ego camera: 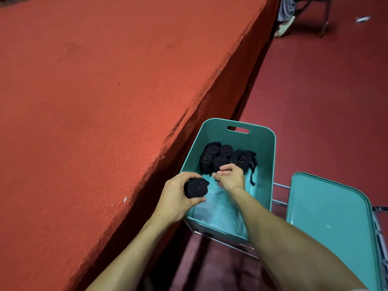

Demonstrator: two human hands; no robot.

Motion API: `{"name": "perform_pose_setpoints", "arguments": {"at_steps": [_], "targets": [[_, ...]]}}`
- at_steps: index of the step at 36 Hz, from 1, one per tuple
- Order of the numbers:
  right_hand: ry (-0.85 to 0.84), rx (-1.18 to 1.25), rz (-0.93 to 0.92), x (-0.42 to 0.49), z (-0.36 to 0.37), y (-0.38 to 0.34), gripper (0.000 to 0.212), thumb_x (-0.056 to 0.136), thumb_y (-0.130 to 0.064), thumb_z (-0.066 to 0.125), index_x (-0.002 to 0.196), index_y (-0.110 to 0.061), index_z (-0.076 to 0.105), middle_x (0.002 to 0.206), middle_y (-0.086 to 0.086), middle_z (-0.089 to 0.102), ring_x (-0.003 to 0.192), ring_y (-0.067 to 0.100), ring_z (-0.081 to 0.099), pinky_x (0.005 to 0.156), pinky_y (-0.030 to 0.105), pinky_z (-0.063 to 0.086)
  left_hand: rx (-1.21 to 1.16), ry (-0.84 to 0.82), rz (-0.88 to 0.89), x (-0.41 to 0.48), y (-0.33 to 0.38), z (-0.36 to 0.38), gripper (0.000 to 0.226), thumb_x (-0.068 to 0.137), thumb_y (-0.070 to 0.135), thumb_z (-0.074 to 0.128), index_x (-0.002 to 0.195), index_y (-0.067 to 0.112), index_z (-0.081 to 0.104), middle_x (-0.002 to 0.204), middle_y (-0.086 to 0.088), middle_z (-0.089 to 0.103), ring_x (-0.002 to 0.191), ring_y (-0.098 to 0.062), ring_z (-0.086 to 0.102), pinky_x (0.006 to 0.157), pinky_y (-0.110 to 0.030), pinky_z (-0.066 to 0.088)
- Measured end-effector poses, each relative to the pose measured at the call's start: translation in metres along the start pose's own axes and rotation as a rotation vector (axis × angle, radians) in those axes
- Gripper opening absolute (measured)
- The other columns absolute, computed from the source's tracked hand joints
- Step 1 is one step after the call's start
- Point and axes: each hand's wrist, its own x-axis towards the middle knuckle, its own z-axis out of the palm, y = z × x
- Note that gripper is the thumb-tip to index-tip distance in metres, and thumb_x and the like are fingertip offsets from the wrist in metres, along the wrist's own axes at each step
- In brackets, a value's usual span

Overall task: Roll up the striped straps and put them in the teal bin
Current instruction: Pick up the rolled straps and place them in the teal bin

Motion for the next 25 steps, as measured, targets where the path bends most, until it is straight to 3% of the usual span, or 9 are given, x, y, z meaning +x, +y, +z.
{"name": "perform_pose_setpoints", "arguments": {"at_steps": [3, 8, 12, 15, 17, 21, 25], "targets": [[-0.120, 0.098, -0.047, -0.021, -0.004, -0.009, 0.025, 0.079, -0.003, 0.079, 0.096, -0.010, 0.062, 0.094, 0.012, 0.068, 0.083, 0.022, 0.066, 0.080, 0.038, 0.058, 0.023, -0.014, 0.003, 0.000, 0.001, 0.000, 0.054, 0.058, 0.016, 0.094, 0.106, 0.021, 0.070, 0.102, 0.018, 0.064, 0.092, 0.008, 0.057, 0.087, 0.001, 0.032], [-0.343, 0.182, -0.085, -0.055, -0.014, -0.021, 0.014, 0.089, -0.010, 0.071, 0.102, -0.011, 0.066, 0.098, 0.013, 0.071, 0.082, 0.020, 0.067, 0.084, 0.037, 0.059, 0.066, -0.032, 0.010, 0.000, 0.002, 0.002, 0.057, 0.056, 0.015, 0.094, 0.107, 0.019, 0.069, 0.107, 0.015, 0.057, 0.101, -0.005, 0.056, 0.090, 0.000, 0.030], [-0.496, 0.189, -0.146, -0.075, -0.024, -0.024, 0.021, 0.090, -0.009, 0.068, 0.111, -0.007, 0.067, 0.106, 0.016, 0.072, 0.088, 0.018, 0.069, 0.083, 0.036, 0.060, 0.085, 0.012, -0.023, -0.004, 0.004, 0.004, 0.057, 0.059, 0.017, 0.093, 0.109, 0.026, 0.068, 0.109, 0.012, 0.044, 0.108, -0.011, 0.043, 0.092, -0.002, 0.026], [-0.530, 0.100, -0.233, -0.083, -0.028, -0.019, 0.032, 0.085, -0.004, 0.074, 0.116, -0.008, 0.068, 0.108, 0.010, 0.072, 0.085, 0.011, 0.071, 0.078, 0.028, 0.058, 0.115, 0.044, -0.020, -0.007, 0.007, 0.005, 0.056, 0.061, 0.017, 0.092, 0.112, 0.026, 0.070, 0.113, 0.005, 0.037, 0.106, -0.012, 0.032, 0.090, -0.004, 0.023], [-0.514, 0.037, -0.284, -0.086, -0.029, -0.017, 0.042, 0.079, -0.002, 0.078, 0.118, -0.009, 0.067, 0.112, 0.009, 0.071, 0.086, 0.011, 0.072, 0.079, 0.023, 0.056, 0.140, 0.060, -0.020, -0.009, 0.009, 0.005, 0.055, 0.062, 0.021, 0.091, 0.112, 0.028, 0.071, 0.109, 0.005, 0.034, 0.103, -0.013, 0.030, 0.093, -0.015, 0.026], [-0.487, -0.048, -0.342, -0.087, -0.028, -0.018, 0.050, 0.073, -0.003, 0.084, 0.119, -0.011, 0.068, 0.111, 0.007, 0.071, 0.093, 0.017, 0.072, 0.089, 0.029, 0.057, 0.119, -0.002, -0.003, -0.009, 0.007, 0.002, 0.057, 0.063, 0.023, 0.091, 0.115, 0.027, 0.067, 0.096, 0.012, 0.043, 0.093, -0.009, 0.044, 0.089, -0.027, 0.039], [-0.471, -0.138, -0.384, -0.084, -0.023, -0.022, 0.056, 0.070, -0.014, 0.087, 0.122, -0.019, 0.068, 0.111, -0.001, 0.072, 0.095, 0.014, 0.071, 0.091, 0.030, 0.056, 0.108, -0.008, -0.001, -0.007, 0.006, -0.004, 0.062, 0.063, 0.019, 0.091, 0.119, 0.026, 0.065, 0.094, 0.013, 0.047, 0.083, 0.005, 0.048, 0.076, -0.007, 0.035]]}}
